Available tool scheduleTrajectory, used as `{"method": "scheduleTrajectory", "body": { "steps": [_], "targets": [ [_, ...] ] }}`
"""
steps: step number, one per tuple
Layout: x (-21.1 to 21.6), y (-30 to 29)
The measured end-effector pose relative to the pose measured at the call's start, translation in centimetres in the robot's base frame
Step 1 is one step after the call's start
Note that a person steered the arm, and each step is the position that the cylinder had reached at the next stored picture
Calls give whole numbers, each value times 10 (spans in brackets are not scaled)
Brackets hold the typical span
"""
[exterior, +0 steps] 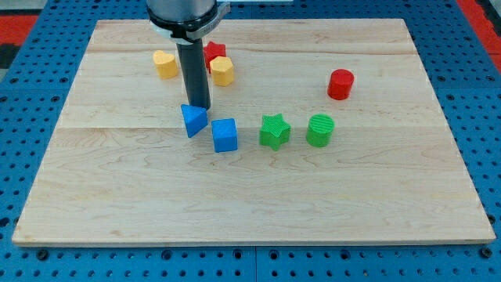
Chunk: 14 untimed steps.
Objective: Move the blue triangle slightly left and down a bit
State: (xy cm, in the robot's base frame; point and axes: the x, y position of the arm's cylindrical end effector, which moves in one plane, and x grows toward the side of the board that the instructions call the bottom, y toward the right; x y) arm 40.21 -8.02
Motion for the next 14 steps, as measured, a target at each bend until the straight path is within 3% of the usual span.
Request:
{"method": "scheduleTrajectory", "body": {
  "steps": [10, 12, 14],
  "targets": [
    [16, -33],
    [41, -34],
    [30, -34]
  ]
}}
